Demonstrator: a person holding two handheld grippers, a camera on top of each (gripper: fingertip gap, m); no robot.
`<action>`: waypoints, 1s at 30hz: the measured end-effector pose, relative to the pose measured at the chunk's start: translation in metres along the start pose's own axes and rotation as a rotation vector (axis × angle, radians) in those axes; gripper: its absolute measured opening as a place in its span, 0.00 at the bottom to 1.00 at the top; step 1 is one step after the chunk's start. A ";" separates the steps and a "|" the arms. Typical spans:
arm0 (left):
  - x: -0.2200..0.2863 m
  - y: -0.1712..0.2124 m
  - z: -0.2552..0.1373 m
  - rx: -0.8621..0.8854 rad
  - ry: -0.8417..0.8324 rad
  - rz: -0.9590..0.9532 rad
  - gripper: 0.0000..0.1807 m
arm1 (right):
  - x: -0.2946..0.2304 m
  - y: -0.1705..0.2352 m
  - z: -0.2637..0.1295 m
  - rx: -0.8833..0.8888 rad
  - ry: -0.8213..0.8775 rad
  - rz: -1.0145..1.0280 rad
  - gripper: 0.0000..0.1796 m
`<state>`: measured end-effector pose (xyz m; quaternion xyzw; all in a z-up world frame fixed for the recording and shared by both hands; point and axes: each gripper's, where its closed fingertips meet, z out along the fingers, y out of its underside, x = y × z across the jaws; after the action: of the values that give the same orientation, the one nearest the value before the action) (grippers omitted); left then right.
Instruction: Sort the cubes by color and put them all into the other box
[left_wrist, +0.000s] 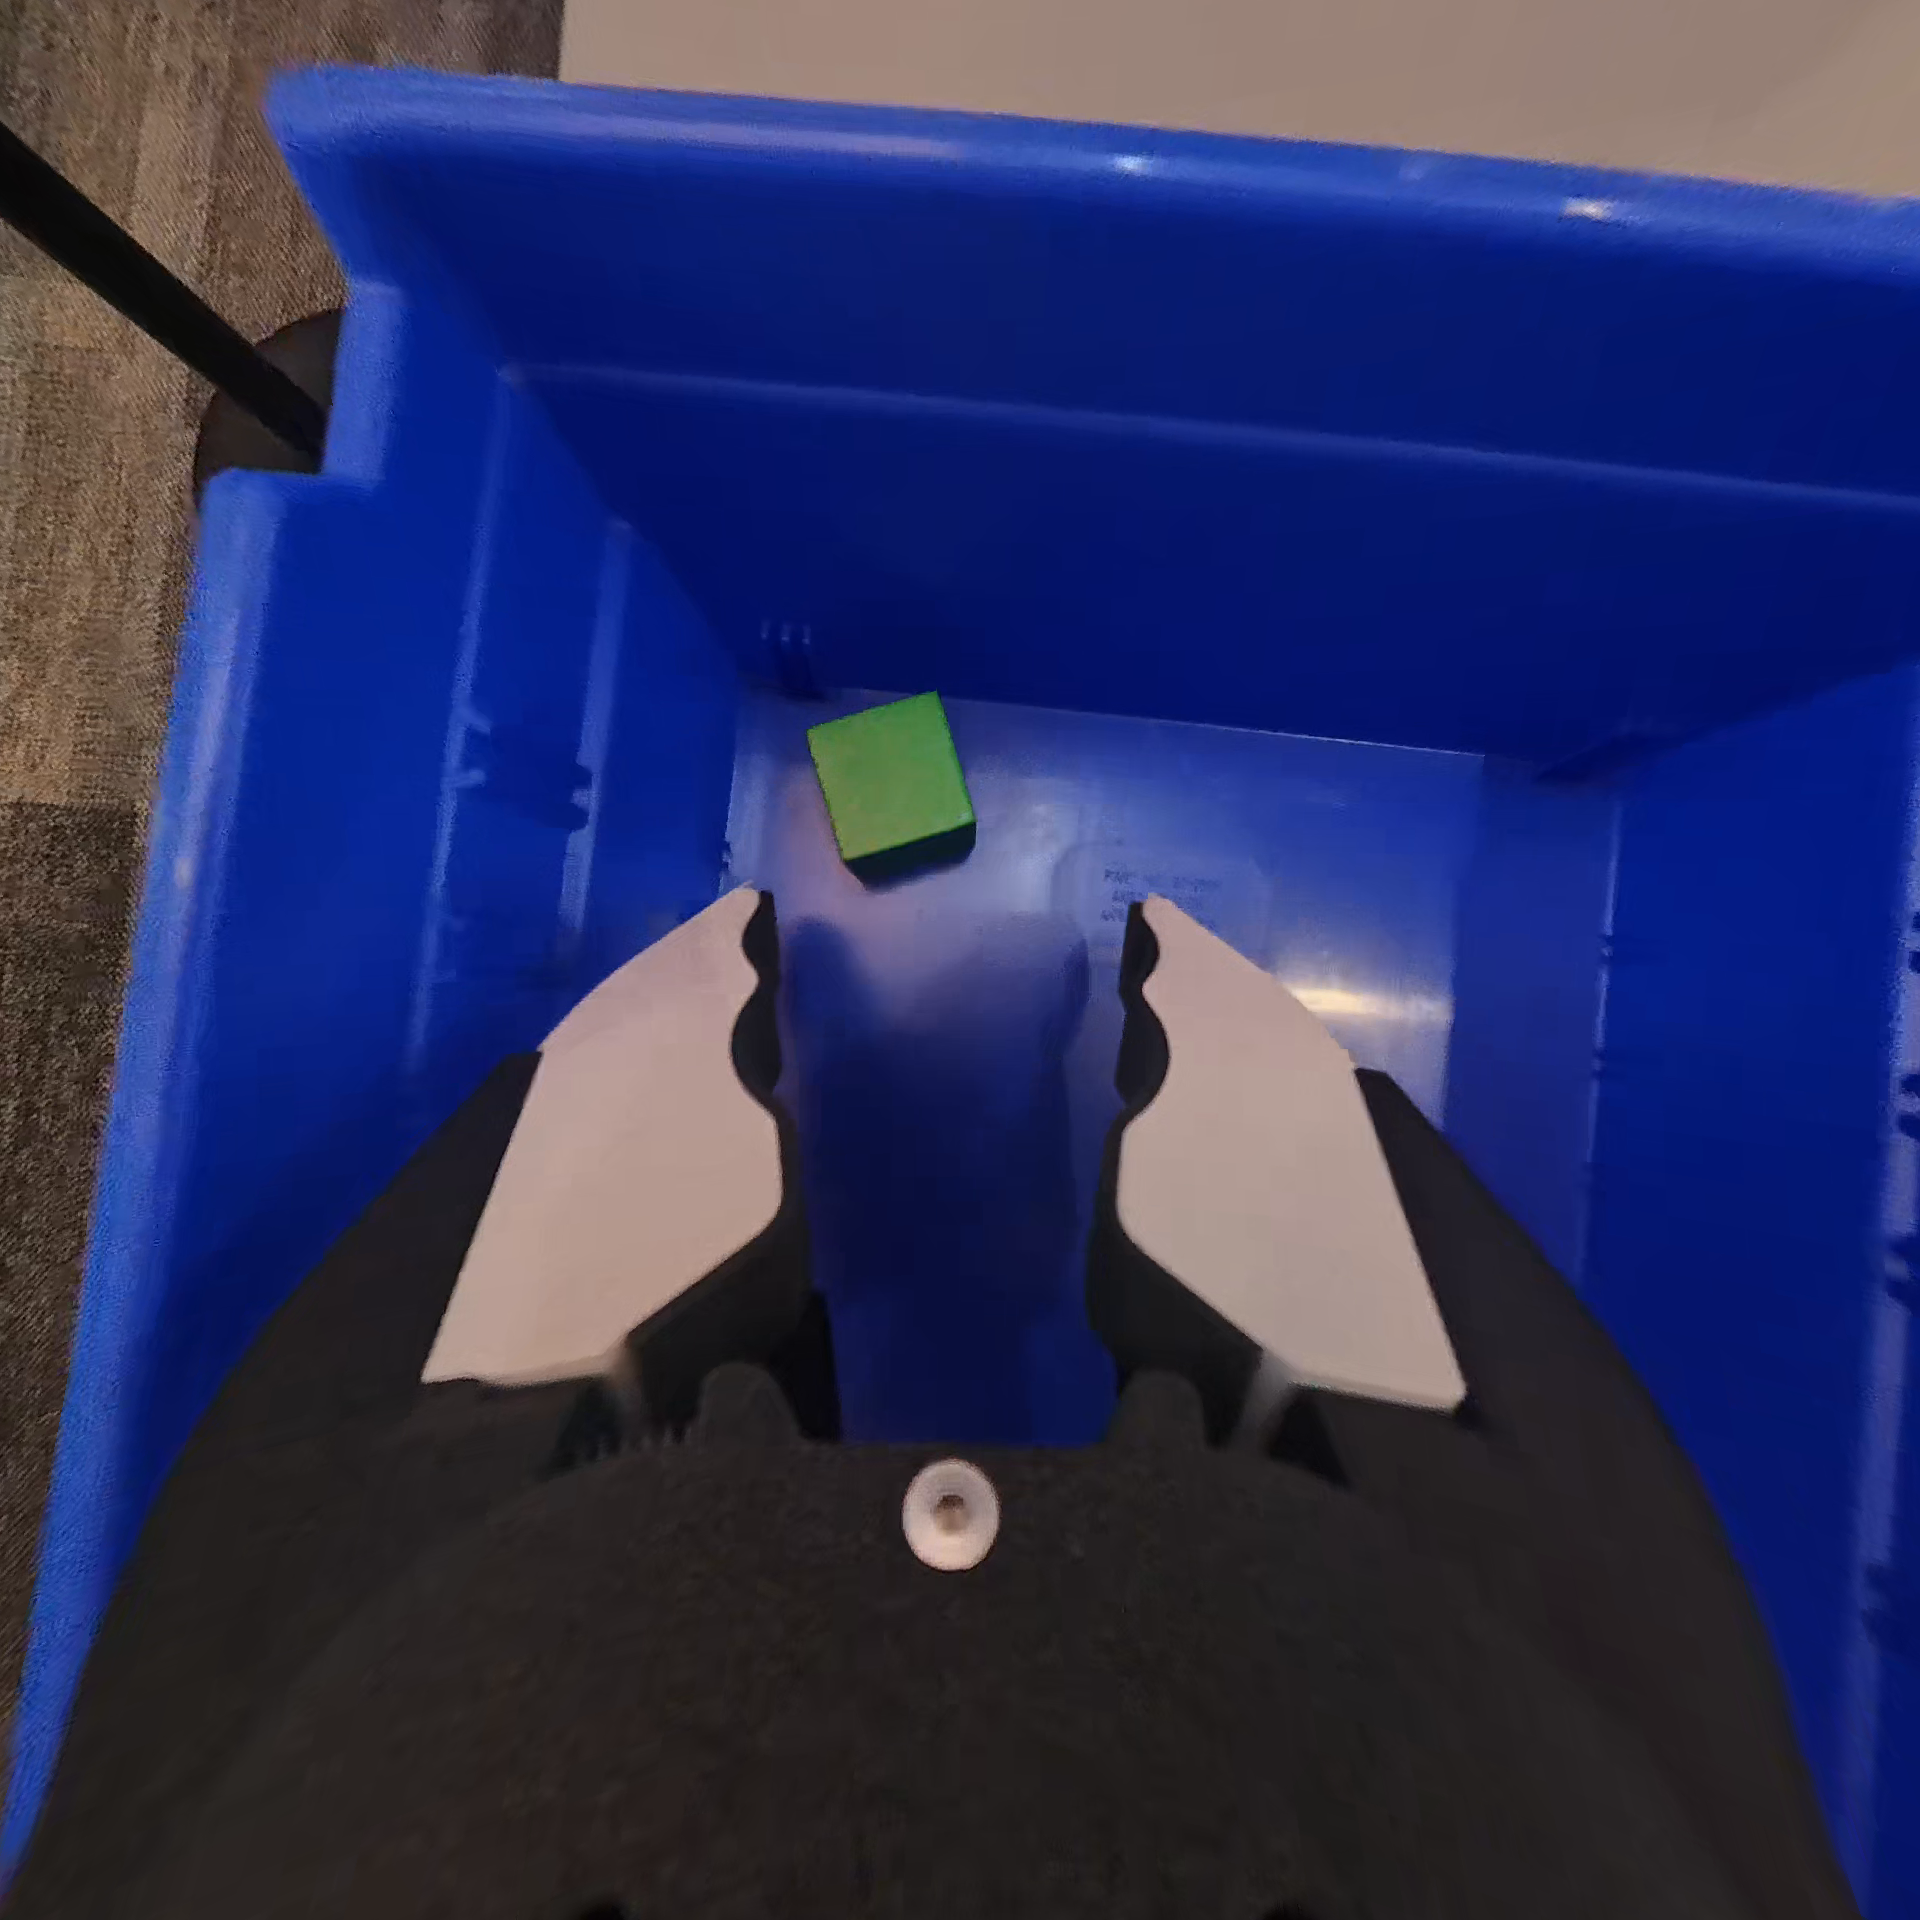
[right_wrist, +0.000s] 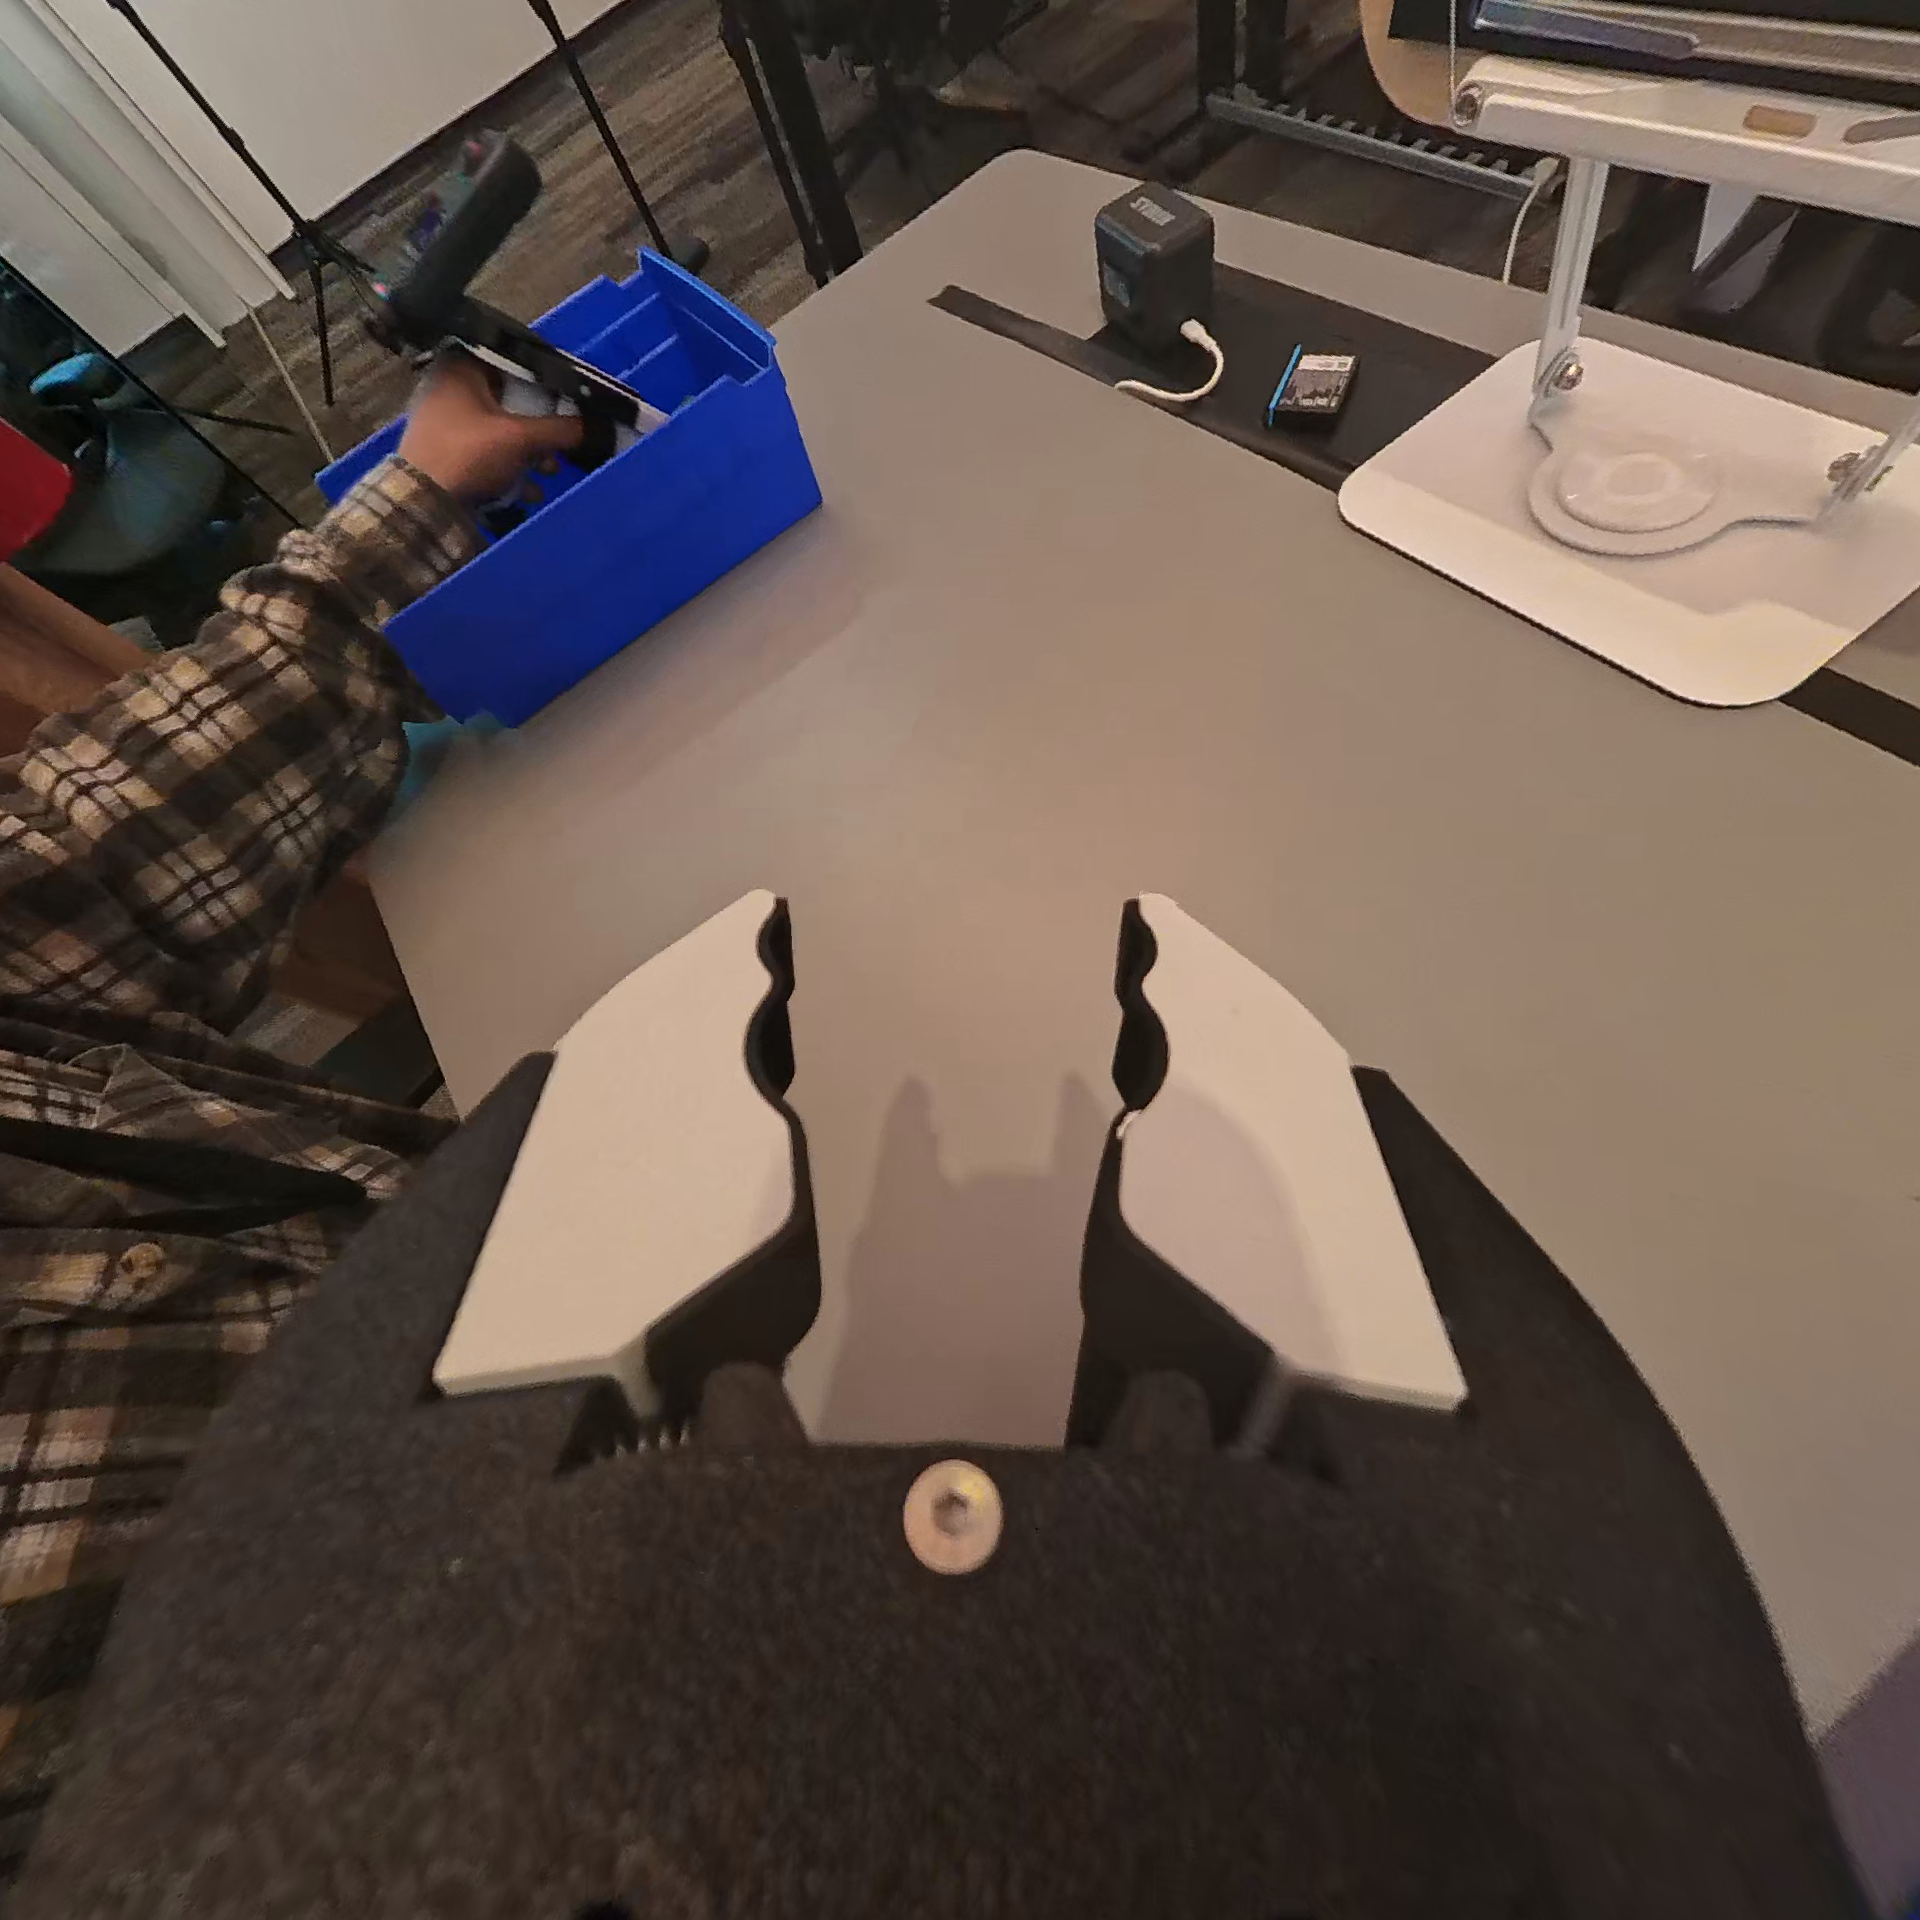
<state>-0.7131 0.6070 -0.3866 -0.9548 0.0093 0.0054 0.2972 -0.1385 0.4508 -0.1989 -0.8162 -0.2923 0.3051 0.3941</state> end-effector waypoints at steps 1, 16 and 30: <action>-0.001 0.000 0.004 -0.014 -0.005 0.000 0.35 | -0.001 0.000 0.000 0.002 -0.002 0.000 0.33; 0.024 -0.046 -0.065 0.334 0.199 0.201 0.16 | -0.015 0.011 -0.013 0.083 -0.073 0.011 0.28; 0.369 0.002 -0.210 0.524 0.442 1.019 0.16 | -0.069 -0.018 0.072 -0.047 -0.568 0.313 0.42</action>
<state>-0.3435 0.4805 -0.2210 -0.7040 0.5268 -0.0537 0.4732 -0.2397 0.4440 -0.2017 -0.7425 -0.2686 0.5704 0.2263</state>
